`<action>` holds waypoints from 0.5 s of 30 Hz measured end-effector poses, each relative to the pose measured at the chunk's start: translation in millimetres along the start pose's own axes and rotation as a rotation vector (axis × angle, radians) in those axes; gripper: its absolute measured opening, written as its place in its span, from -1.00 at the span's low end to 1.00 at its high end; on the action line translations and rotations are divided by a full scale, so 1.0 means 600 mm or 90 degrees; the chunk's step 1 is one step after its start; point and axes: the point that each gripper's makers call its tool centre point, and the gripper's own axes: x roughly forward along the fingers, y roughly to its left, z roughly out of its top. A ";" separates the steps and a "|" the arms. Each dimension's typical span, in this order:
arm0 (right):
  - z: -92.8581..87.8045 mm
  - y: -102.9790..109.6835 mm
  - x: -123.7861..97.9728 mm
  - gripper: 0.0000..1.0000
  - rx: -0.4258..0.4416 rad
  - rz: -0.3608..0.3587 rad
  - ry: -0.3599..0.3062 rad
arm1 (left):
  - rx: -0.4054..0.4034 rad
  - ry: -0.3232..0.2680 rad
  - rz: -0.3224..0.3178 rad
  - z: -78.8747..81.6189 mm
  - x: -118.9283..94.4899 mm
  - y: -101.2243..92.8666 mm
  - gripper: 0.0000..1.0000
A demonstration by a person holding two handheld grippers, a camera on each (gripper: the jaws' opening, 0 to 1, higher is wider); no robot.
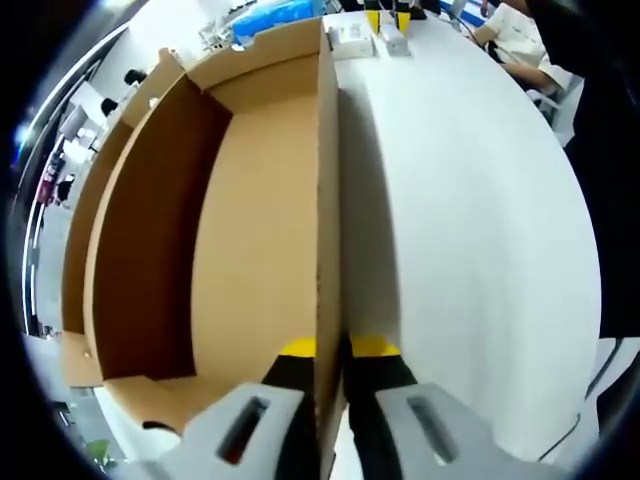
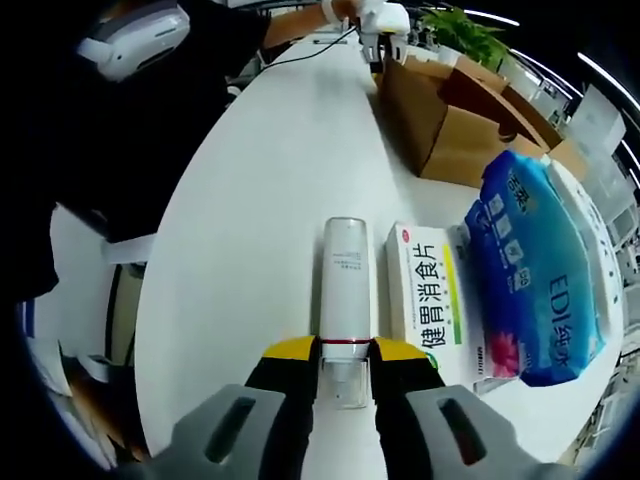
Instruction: Operate the shoe box by opening the lid, removing the specified soft item, and placing it in the target area until the item is outside and the box remains undamaged.
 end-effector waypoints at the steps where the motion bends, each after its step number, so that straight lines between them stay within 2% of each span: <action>1: 0.000 0.000 0.000 -0.60 0.001 0.000 0.000 | 0.000 0.000 0.000 0.000 0.000 0.000 -0.94; 9: 0.000 0.000 -0.001 -0.59 0.005 0.002 -0.001 | 0.000 0.001 0.000 -0.001 0.000 0.001 -0.94; 15: 0.006 0.002 -0.003 -0.50 0.008 0.000 -0.002 | 0.001 0.000 0.001 -0.001 -0.001 0.002 -0.94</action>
